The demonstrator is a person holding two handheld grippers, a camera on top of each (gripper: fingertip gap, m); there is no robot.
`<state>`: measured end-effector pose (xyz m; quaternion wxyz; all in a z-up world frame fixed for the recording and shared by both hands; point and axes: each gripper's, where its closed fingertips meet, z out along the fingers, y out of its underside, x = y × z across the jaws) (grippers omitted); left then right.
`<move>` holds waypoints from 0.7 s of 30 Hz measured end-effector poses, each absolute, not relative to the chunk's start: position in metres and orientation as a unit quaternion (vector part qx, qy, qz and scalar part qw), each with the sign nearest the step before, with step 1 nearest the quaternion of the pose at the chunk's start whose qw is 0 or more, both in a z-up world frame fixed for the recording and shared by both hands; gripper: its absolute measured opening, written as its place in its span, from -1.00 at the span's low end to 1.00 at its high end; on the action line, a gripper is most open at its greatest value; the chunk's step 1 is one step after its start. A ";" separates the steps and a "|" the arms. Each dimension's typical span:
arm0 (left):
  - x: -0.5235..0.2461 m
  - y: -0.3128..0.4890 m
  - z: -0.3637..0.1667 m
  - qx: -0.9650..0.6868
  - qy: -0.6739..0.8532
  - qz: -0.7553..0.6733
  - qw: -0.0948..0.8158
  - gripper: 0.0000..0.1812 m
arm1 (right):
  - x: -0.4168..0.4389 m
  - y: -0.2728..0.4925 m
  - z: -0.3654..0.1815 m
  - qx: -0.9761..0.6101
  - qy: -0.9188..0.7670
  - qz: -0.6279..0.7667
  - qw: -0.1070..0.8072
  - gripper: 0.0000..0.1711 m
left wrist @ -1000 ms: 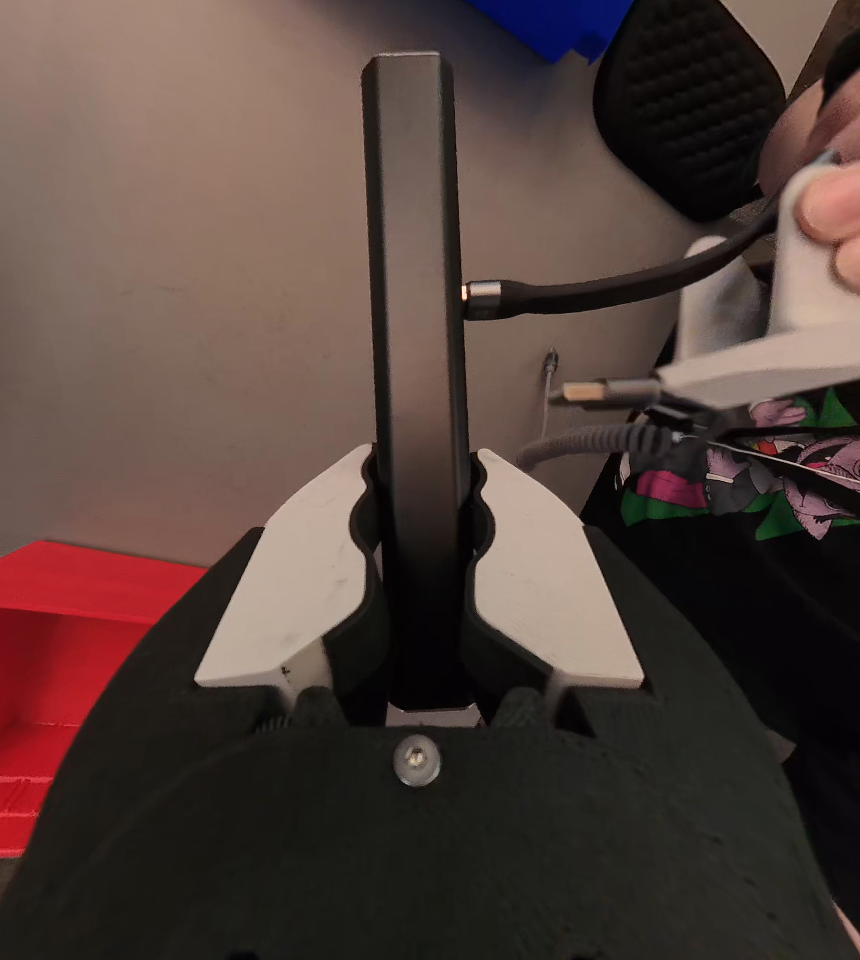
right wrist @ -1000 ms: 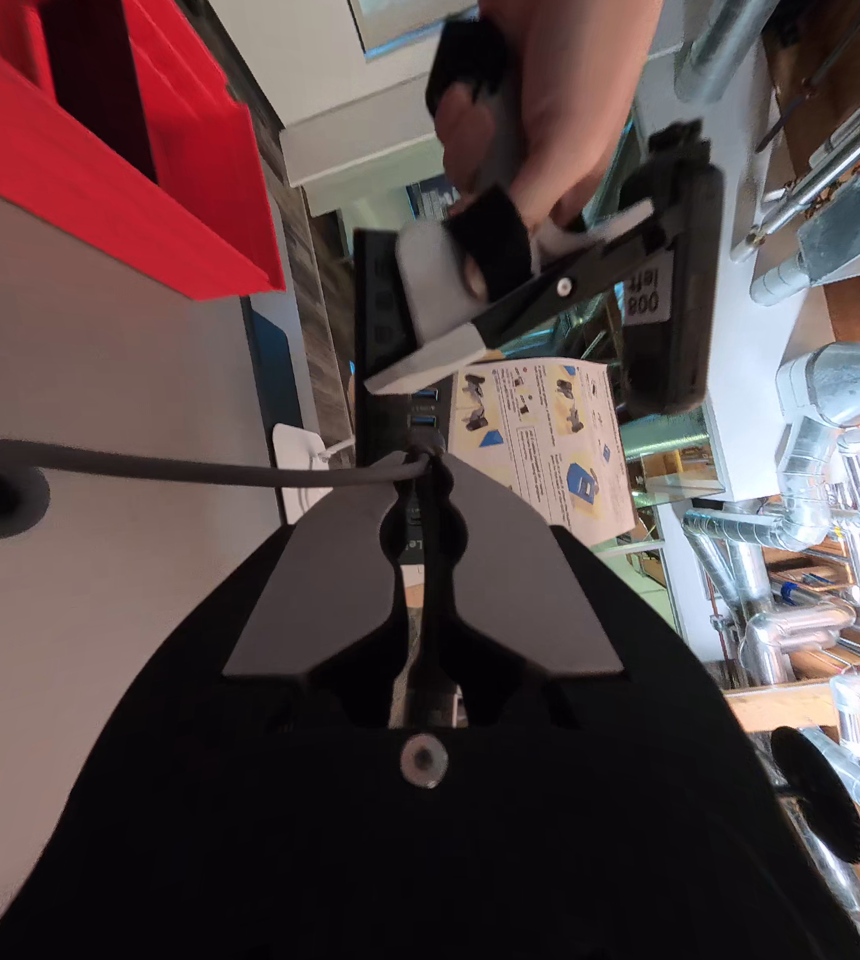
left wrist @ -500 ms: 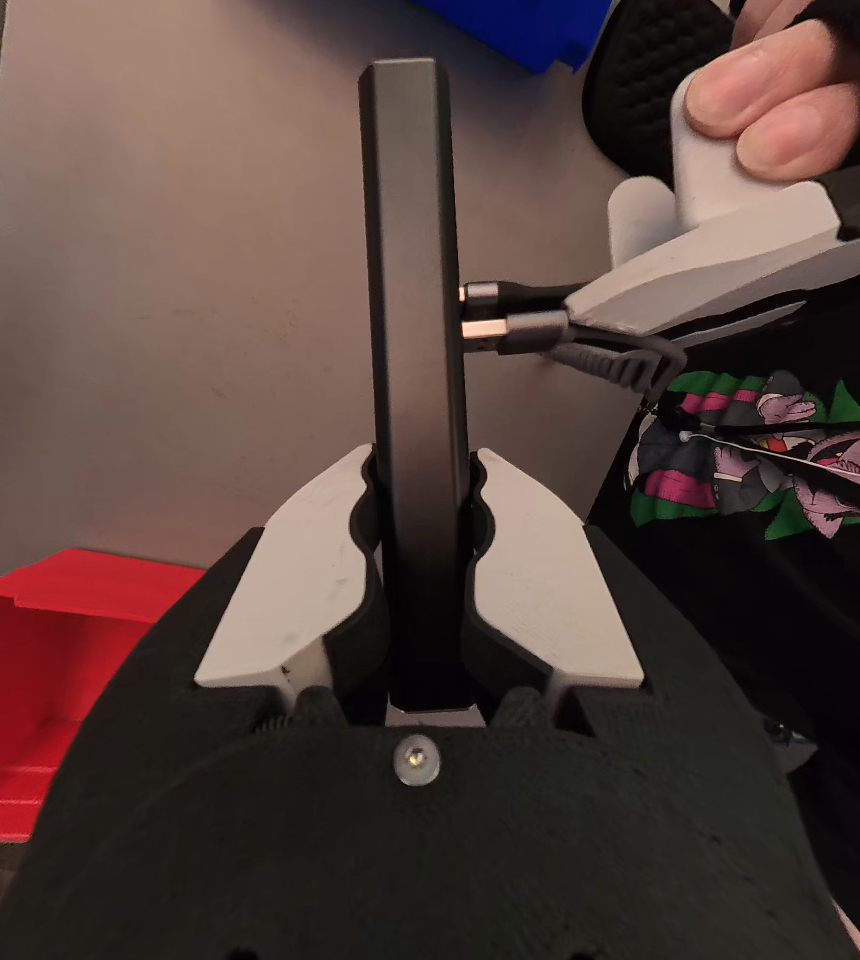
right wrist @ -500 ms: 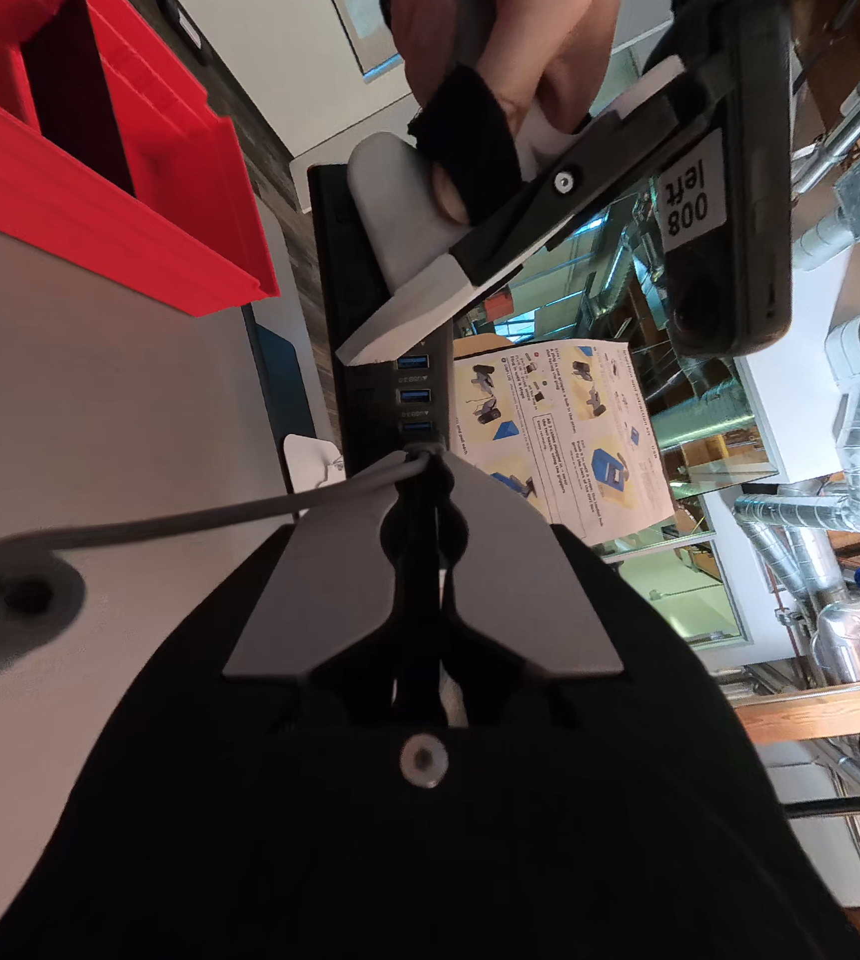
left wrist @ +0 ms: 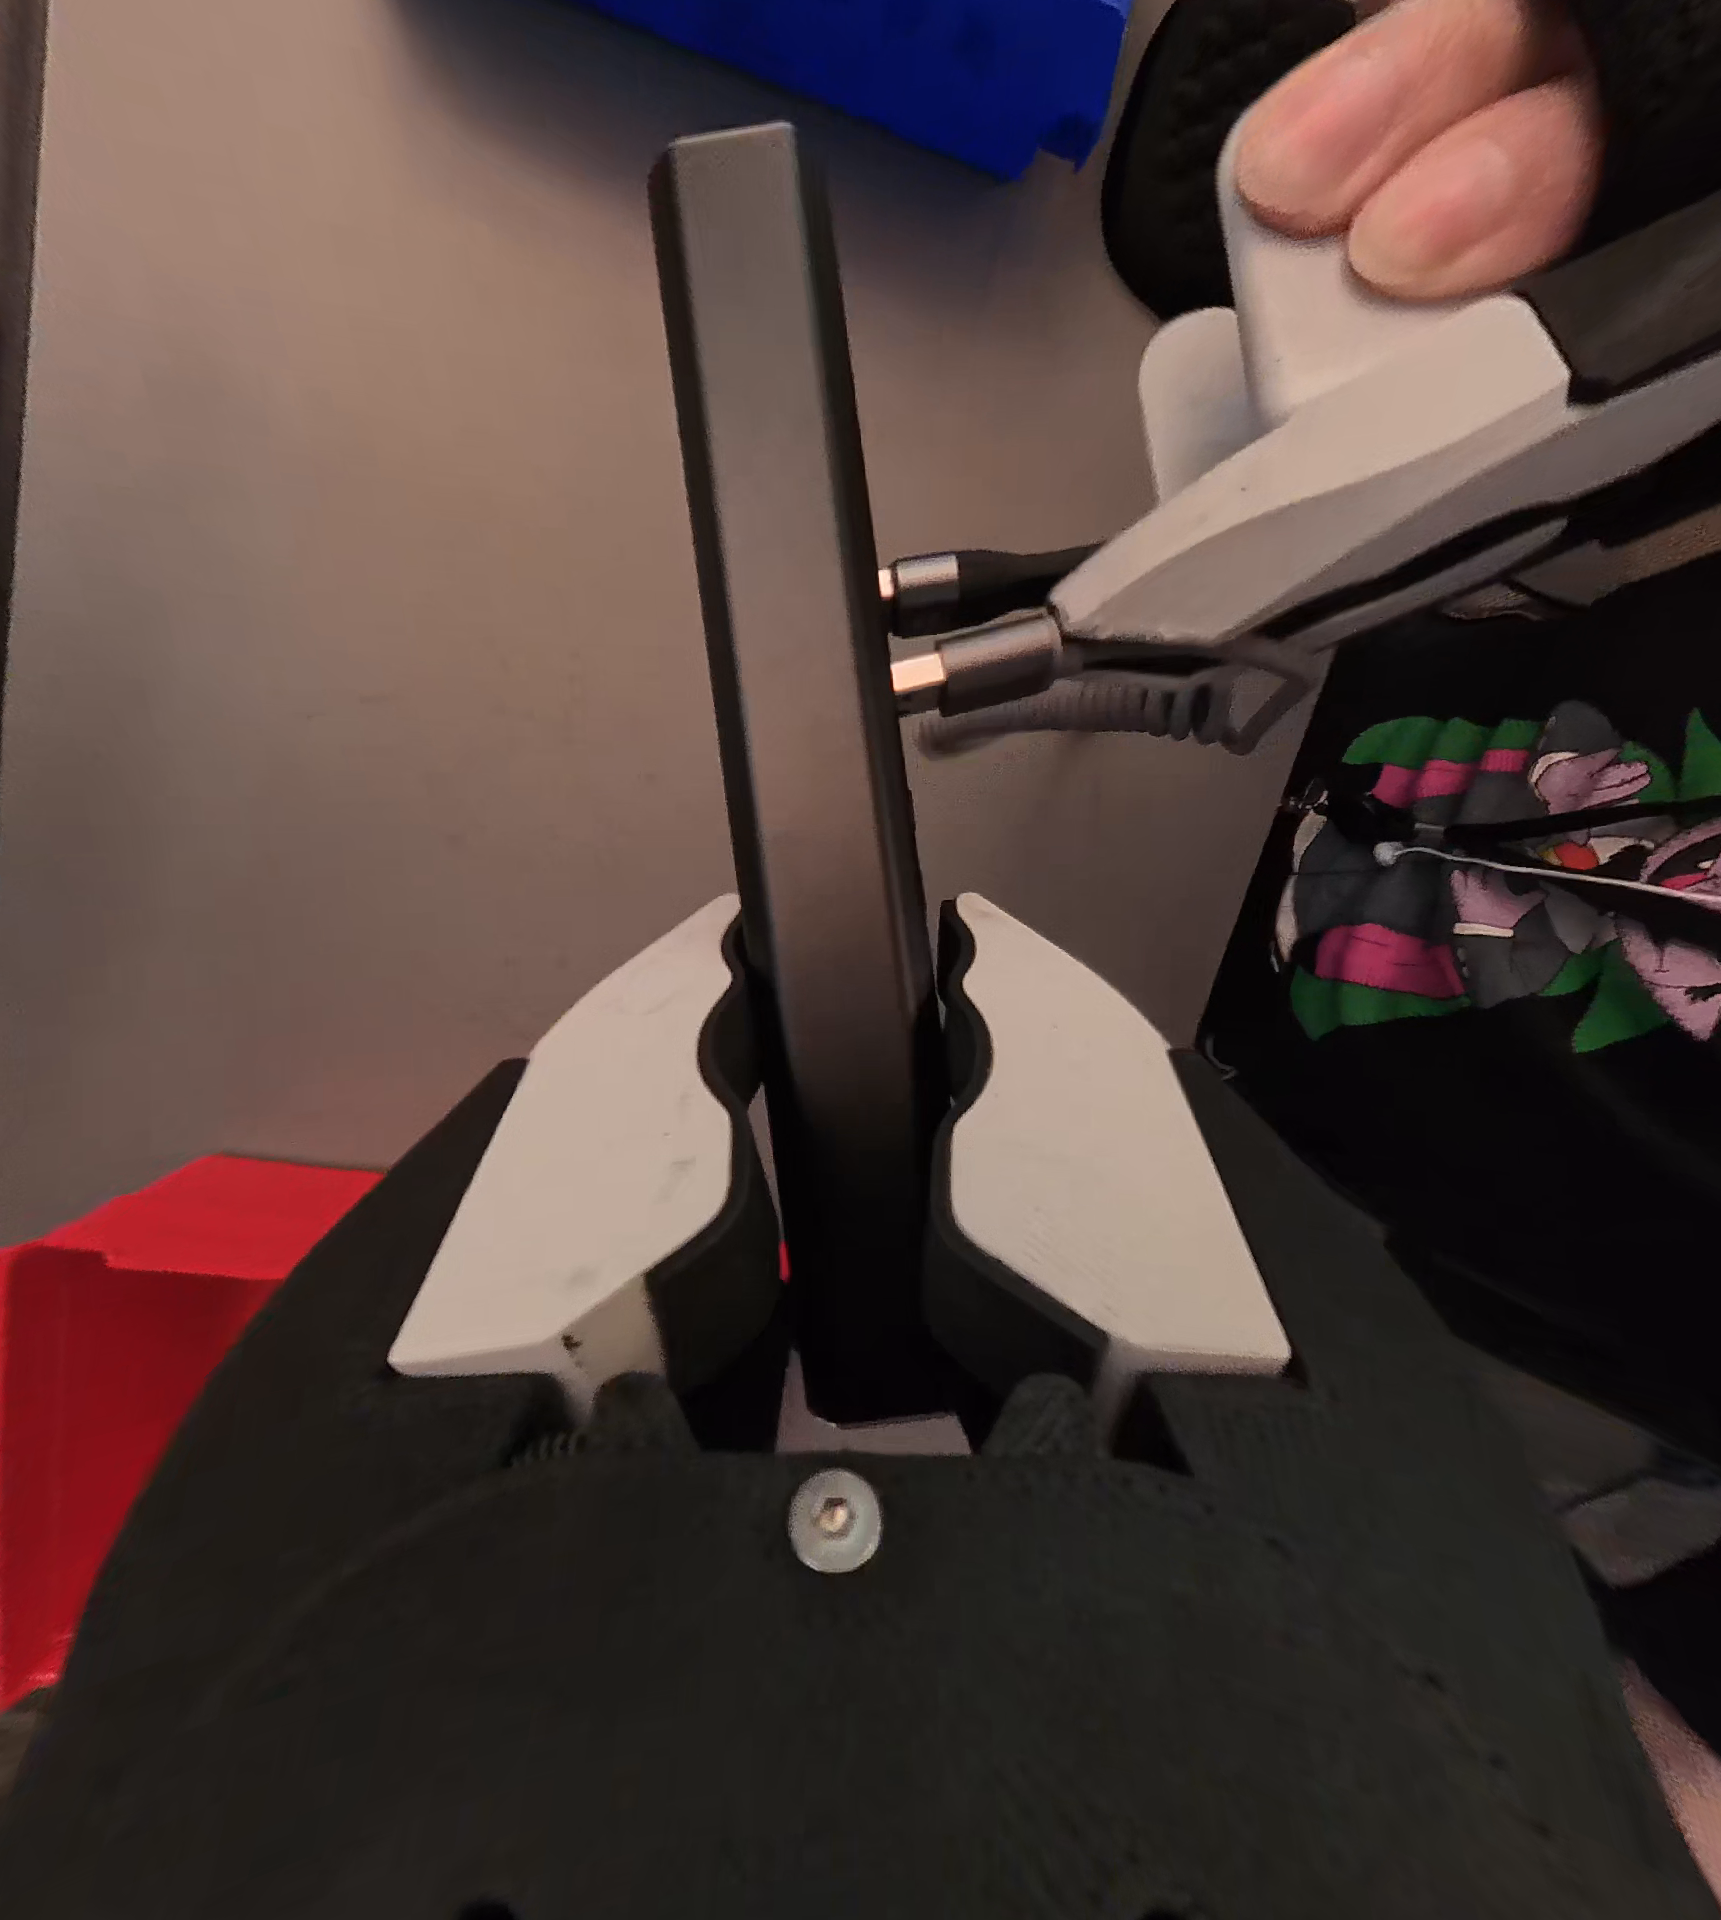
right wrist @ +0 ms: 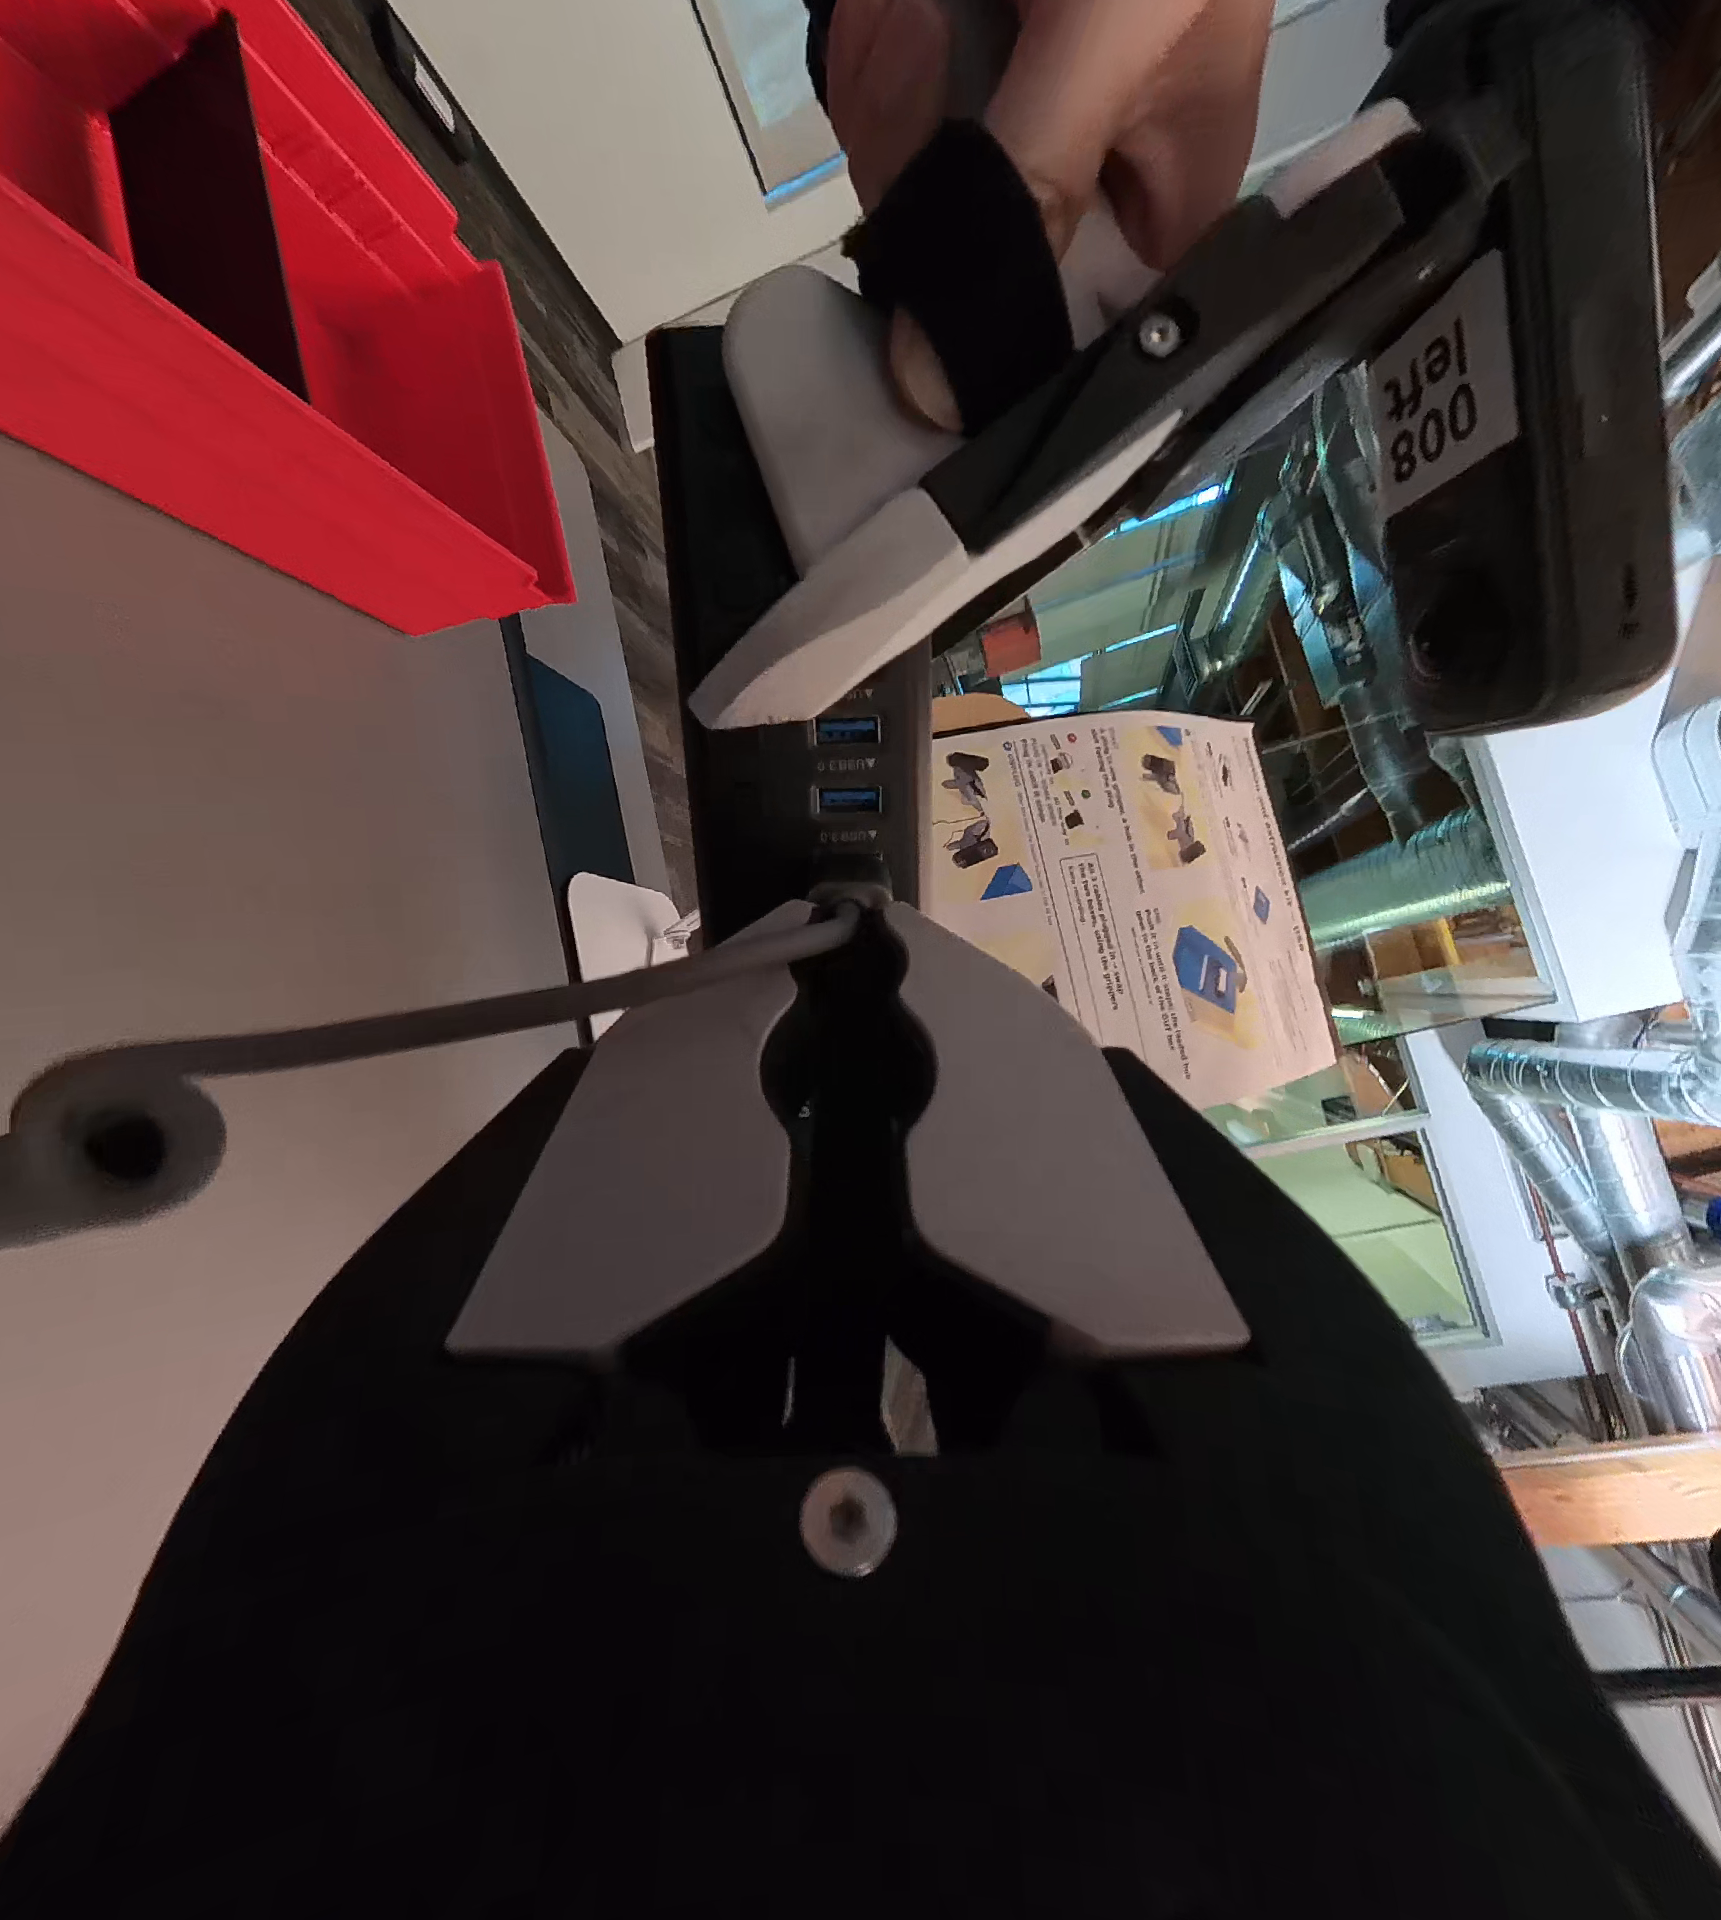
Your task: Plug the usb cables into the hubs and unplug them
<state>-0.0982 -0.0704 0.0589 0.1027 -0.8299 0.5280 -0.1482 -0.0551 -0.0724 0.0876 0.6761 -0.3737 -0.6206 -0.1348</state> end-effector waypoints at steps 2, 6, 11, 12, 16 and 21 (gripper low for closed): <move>-0.098 -0.072 0.059 -0.818 0.549 -0.130 0.114 -0.66 | -0.054 -0.074 0.088 -0.364 -0.627 -0.131 0.676 -0.91; -0.098 -0.074 0.055 -0.812 0.558 -0.121 0.124 -0.66 | -0.053 -0.077 0.084 -0.338 -0.644 -0.157 0.668 -0.91; -0.098 -0.074 0.048 -0.819 0.551 -0.112 0.118 -0.66 | -0.057 -0.077 0.077 -0.324 -0.654 -0.190 0.656 -0.91; -0.098 -0.074 0.046 -0.820 0.550 -0.110 0.116 -0.66 | -0.057 -0.076 0.075 -0.322 -0.656 -0.198 0.654 -0.91; -0.099 -0.074 0.044 -0.826 0.542 -0.106 0.113 -0.65 | -0.058 -0.073 0.072 -0.321 -0.657 -0.191 0.655 -0.91; -0.101 -0.074 0.041 -0.830 0.537 -0.099 0.113 -0.65 | -0.060 -0.072 0.069 -0.302 -0.666 -0.181 0.658 -0.91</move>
